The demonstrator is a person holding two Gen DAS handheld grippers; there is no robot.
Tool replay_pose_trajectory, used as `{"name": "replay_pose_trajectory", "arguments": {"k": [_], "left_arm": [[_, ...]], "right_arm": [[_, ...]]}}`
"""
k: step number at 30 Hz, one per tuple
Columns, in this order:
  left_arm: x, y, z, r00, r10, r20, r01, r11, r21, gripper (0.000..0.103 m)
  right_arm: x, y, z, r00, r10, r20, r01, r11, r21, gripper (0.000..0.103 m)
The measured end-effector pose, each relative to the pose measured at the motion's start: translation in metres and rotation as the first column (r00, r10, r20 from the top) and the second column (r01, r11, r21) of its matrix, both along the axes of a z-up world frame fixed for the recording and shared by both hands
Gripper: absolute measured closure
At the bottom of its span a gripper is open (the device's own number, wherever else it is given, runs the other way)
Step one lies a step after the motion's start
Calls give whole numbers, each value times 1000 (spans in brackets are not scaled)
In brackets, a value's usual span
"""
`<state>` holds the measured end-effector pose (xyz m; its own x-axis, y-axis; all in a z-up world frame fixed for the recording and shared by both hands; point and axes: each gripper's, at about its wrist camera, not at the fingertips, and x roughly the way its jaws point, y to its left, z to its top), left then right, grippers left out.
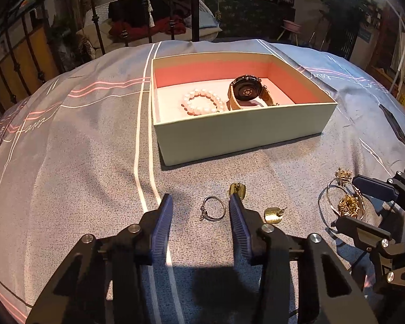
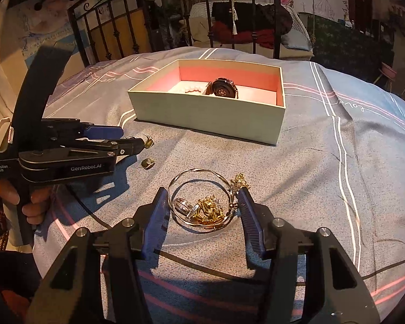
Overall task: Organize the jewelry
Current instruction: 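Withdraw both tools from the box and move the right tool to the gold bangle, then grasp the thin gold bangle with the right tool and drop it into the box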
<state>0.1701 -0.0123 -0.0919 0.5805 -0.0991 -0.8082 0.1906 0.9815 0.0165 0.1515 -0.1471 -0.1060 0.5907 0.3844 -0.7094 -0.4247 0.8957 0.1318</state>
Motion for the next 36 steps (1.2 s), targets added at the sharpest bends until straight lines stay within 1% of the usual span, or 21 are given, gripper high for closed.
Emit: {"name": "replay_pose_trajectory", "arguments": {"k": [2,3,5,7,9,13,16,20,24,27,32,36], "left_arm": [[-1,-4,0,1000,-14,6,14,1000,8,82],[-1,-4,0,1000,-17,7,17,1000,8,84],[-1,-3,1,1000,-11,7,11,1000,-4,86],[-1,2,3,1000,2,9,-2,999,-37,87],[-2,7,7,1000,9,17,-8,997,-81,96],[-7,10,12,999,19,32,-16,995,-95,96],[-11,13,17,999,23,40,-17,991,-133,96],[-14,16,24,998,34,54,-26,989,-149,96],[-14,24,36,997,46,55,-33,977,-211,96],[-10,28,45,997,48,61,-31,969,-245,96],[0,23,54,997,41,69,-23,970,-243,96],[19,11,59,997,25,66,-8,970,-245,96]], "right_arm": [[-1,0,2,1000,-1,9,1,1000,0,48],[-1,-1,3,1000,2,14,-2,1000,0,48],[-2,-1,5,1000,1,31,-1,1000,0,48],[-3,-3,8,999,-1,44,0,1000,10,48],[-4,-5,11,998,-4,55,3,1000,20,48],[-4,-6,14,997,-4,71,2,1000,26,48],[-4,-6,15,997,-1,76,-1,1000,26,48],[-6,-6,18,995,-4,97,1,999,33,48],[-7,-7,23,994,-2,108,-3,999,43,48],[-5,-5,26,993,5,119,-10,999,44,48],[5,0,35,990,16,141,-22,999,44,48],[27,4,43,989,14,148,-20,999,39,48]]}}
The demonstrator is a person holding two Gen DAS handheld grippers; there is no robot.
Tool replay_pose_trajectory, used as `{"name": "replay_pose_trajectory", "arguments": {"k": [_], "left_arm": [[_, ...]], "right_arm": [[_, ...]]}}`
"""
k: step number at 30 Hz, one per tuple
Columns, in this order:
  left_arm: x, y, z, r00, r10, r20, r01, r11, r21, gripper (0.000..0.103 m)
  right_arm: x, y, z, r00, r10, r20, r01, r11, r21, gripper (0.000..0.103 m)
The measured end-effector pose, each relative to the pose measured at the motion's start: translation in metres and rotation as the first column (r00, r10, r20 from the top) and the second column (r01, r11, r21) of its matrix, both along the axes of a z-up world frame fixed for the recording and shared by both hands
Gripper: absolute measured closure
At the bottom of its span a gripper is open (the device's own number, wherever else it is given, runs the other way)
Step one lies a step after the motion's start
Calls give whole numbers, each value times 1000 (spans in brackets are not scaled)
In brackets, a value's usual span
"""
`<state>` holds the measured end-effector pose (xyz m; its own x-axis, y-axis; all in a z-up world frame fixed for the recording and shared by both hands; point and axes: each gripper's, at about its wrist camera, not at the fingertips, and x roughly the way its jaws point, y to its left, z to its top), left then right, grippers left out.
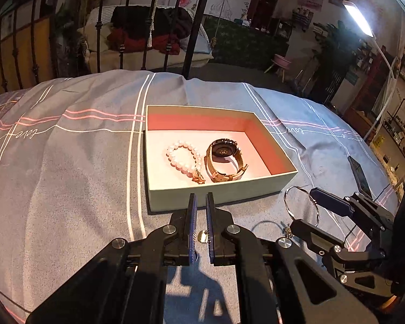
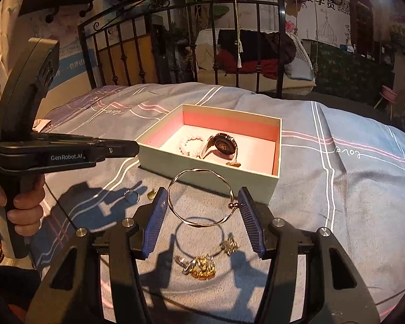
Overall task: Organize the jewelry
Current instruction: 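Grasp the thin gold bangle with the right tool and drop it into the box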
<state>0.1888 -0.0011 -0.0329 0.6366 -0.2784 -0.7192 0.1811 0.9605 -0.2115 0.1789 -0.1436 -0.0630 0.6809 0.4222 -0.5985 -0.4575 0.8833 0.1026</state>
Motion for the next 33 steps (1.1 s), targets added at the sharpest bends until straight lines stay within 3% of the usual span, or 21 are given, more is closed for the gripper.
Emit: {"name": "replay_pose_trajectory", "arguments": {"k": [8,14,25,31,32,33], "left_arm": [[61,-17,4,998,29,-64,-27,999,35,96],[92,-17,4,993,54,-103,-50,998,46,96],[110,-29,-18,985,48,-164,-35,996,79,96],[108,-29,-17,987,45,-157,-31,995,95,96],[107,-28,-15,987,47,-153,-32,995,96,94],[105,-26,-14,988,50,-149,-36,995,94,85]], "right_arm": [[76,14,5,996,-48,-72,45,998,-44,48],[110,20,1,992,-71,-103,65,996,-65,48],[128,31,-16,984,-70,-166,55,994,-98,48],[128,31,-20,985,-48,-165,34,996,-84,48],[127,31,-19,986,-45,-160,32,996,-83,45],[126,30,-18,986,-41,-160,28,996,-85,40]]}}
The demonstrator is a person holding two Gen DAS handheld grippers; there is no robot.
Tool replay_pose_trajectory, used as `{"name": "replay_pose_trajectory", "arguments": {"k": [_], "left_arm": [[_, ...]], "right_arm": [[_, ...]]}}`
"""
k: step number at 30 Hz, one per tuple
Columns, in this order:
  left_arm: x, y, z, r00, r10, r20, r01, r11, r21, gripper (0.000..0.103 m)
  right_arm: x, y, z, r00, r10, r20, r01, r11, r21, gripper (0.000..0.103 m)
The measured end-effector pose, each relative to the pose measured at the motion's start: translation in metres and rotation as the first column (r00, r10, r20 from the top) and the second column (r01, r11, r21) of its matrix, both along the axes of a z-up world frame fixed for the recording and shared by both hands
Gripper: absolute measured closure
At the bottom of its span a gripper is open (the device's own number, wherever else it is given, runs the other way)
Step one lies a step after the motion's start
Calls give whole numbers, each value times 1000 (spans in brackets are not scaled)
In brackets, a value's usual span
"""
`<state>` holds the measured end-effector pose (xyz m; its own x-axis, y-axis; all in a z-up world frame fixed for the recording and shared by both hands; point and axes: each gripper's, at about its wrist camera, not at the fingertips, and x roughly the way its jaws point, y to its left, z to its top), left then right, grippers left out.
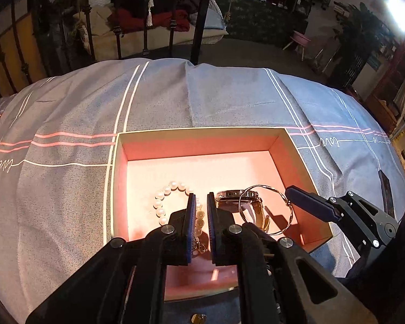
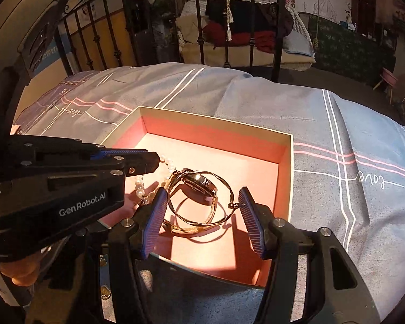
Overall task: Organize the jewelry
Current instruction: 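Grasp the thin gold bangle with the right tool and drop it into the box, then grasp the silver ring with the left tool while the right tool grasps gold jewelry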
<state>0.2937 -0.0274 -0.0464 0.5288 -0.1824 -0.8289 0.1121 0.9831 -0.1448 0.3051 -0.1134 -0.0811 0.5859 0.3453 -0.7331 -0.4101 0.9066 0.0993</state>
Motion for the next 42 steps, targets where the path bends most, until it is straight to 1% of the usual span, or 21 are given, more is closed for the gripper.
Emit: {"name": "replay_pose_trajectory", "arguments": {"k": [1,2,3,5,8,9,11,12,14,16,18,22,23,25,26,29,31,32,34,35,42], "left_arm": [[-3,2,2,1000,3,7,-3,1000,-4,79],[-6,3,6,1000,9,20,-9,1000,-1,67],[-12,5,10,999,13,39,-13,1000,2,58],[-26,7,16,998,8,70,-8,1000,8,48],[-54,14,19,994,-4,105,5,1000,-8,30],[-63,17,17,994,-5,110,6,1000,-12,27],[-84,23,8,995,-5,101,8,1000,-27,25],[-94,26,3,995,-1,104,2,1000,-16,25],[-109,31,-8,997,11,77,-10,1000,-7,25],[-121,37,-14,996,39,79,-38,999,-22,25],[-130,37,-17,997,32,76,-31,999,-21,25],[-133,27,-27,997,-8,75,2,997,73,28],[-133,25,-29,997,-11,76,4,996,92,32],[-131,25,-33,998,-10,67,4,996,94,43],[-130,25,-34,998,-3,59,-2,996,86,52],[-127,26,-37,998,-4,59,0,997,79,54],[-127,23,-38,998,-16,64,10,995,97,60],[-129,21,-40,998,-21,67,13,994,109,69],[-130,20,-41,997,-30,74,22,994,105,80],[-131,19,-41,996,-33,77,25,994,106,82],[-137,21,-40,994,-35,102,27,997,77,82]], "right_arm": [[-2,-1,1,1000,2,4,-2,1000,3,34],[-5,-3,4,1000,-3,18,3,1000,5,34],[-9,-5,6,1000,-7,26,6,1000,9,34],[-19,-14,13,999,-16,44,14,999,40,26],[-42,-31,22,996,-42,74,36,996,81,22],[-51,-37,23,996,-50,76,43,995,92,22],[-70,-48,19,996,-66,66,58,991,120,22],[-79,-53,16,996,-73,59,65,990,128,22],[-96,-60,7,994,-97,47,91,987,131,22],[-110,-67,-3,993,-114,27,109,982,153,22],[-120,-72,-10,993,-120,9,117,979,168,22],[-131,-74,-19,993,-115,-1,113,981,158,22],[-131,-74,-20,993,-115,-5,115,981,158,22],[-129,-74,-20,993,-116,-10,116,980,164,22],[-129,-74,-21,994,-112,-11,113,980,163,22],[-129,-73,-24,995,-101,-22,104,982,159,22],[-129,-71,-26,995,-96,-26,99,983,155,22],[-129,-70,-26,995,-95,-25,97,983,155,22],[-129,-69,-26,995,-95,-24,97,984,150,22],[-128,-68,-26,995,-96,-24,98,984,148,22],[-125,-63,-25,996,-87,-28,90,988,127,23]]}}
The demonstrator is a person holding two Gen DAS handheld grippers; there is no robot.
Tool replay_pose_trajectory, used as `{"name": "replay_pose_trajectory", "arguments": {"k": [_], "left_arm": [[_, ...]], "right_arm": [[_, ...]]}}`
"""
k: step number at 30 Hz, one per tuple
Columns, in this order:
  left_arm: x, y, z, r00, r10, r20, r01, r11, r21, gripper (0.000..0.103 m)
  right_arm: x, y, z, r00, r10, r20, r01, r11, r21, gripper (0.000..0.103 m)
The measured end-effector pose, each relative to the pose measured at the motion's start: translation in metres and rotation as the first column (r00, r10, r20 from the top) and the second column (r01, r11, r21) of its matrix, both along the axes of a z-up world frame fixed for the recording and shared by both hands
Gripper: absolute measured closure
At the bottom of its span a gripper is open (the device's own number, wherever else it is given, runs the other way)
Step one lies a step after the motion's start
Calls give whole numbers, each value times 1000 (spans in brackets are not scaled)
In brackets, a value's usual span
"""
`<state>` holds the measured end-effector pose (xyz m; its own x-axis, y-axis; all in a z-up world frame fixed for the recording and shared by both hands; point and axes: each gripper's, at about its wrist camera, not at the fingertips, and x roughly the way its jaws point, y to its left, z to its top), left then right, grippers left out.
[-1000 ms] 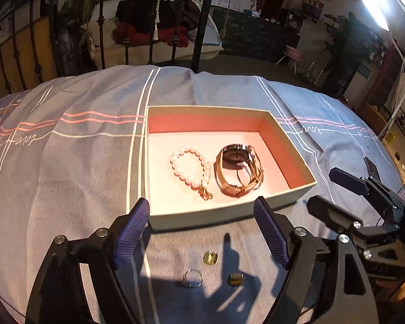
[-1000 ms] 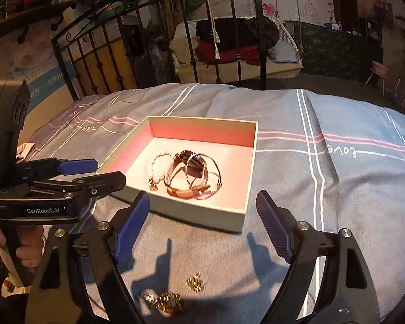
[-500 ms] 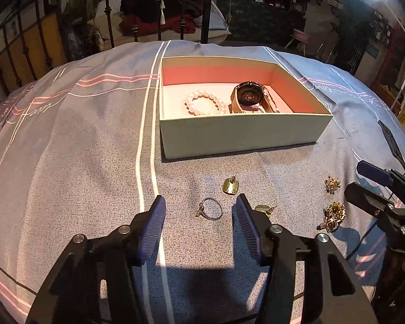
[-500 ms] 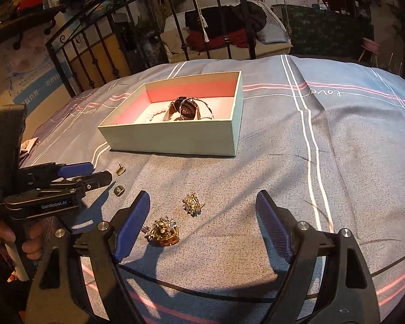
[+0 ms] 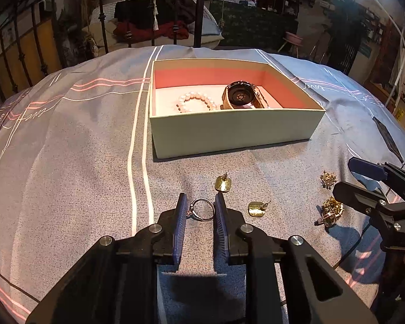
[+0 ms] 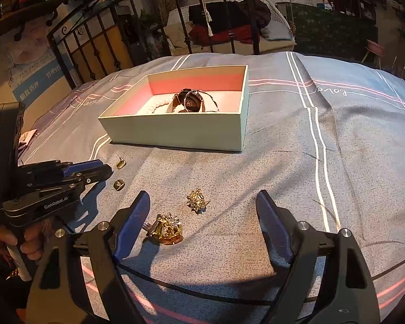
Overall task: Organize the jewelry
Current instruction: 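Grasp the silver ring with the left tool while the right tool grasps gold jewelry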
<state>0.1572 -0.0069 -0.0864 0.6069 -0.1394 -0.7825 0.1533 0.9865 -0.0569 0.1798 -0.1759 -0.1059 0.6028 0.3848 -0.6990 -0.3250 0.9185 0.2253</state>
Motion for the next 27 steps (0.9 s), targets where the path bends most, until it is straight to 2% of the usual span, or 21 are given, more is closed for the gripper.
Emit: {"name": "replay_pose_trajectory", "arguments": {"k": [4,6,8,12,13,14,27], "left_arm": [[-1,-2,2,1000,2,1,-2,1000,-3,82],[-2,-3,2,1000,-3,-1,3,1000,-6,82],[-2,-3,3,1000,-1,-4,1,1000,-14,82],[-1,-4,4,1000,-4,-11,3,1000,-29,82],[-1,-4,4,1000,-1,-13,0,1000,-31,82],[-1,-4,4,1000,-1,-14,1,999,-38,82],[-7,-4,14,1000,-4,-1,4,998,-71,82]], "right_arm": [[7,7,0,1000,20,-14,-20,1000,-12,32],[11,11,-1,999,28,-22,-28,999,-21,42],[14,13,-4,998,37,-43,-38,999,-26,57],[14,16,-8,998,41,-52,-44,998,-45,65],[14,17,-8,998,45,-50,-47,998,-50,77],[13,17,-8,998,44,-45,-46,998,-52,84],[1,12,5,999,39,7,-38,999,-27,85]]}}
